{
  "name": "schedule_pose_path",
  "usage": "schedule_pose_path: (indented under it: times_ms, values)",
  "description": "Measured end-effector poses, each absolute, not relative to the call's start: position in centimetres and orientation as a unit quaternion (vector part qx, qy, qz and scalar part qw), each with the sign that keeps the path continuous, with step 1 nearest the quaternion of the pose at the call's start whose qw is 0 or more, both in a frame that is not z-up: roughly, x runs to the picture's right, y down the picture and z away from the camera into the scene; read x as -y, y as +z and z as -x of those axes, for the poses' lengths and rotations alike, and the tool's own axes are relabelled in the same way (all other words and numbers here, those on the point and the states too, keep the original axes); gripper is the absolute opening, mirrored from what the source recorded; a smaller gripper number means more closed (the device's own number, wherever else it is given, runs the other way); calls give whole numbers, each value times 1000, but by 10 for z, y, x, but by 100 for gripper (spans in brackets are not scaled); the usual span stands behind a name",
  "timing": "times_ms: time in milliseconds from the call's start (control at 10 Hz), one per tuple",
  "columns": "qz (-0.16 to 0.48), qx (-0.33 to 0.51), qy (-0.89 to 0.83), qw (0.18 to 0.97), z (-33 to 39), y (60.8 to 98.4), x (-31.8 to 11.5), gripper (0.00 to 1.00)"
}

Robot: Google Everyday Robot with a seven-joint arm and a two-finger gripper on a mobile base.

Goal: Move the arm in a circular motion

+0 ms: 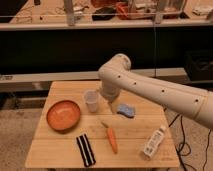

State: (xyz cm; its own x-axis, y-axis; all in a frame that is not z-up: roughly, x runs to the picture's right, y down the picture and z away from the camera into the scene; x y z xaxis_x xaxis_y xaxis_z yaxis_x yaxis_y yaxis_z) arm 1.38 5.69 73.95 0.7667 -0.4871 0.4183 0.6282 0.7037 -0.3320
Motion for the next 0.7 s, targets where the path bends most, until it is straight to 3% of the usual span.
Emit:
schedule_pose_path:
  times_ms: [400,700]
  values:
    - [236,140,-350,896,-75,825,7,80]
    - [261,123,-328,900,-142,866,23,80]
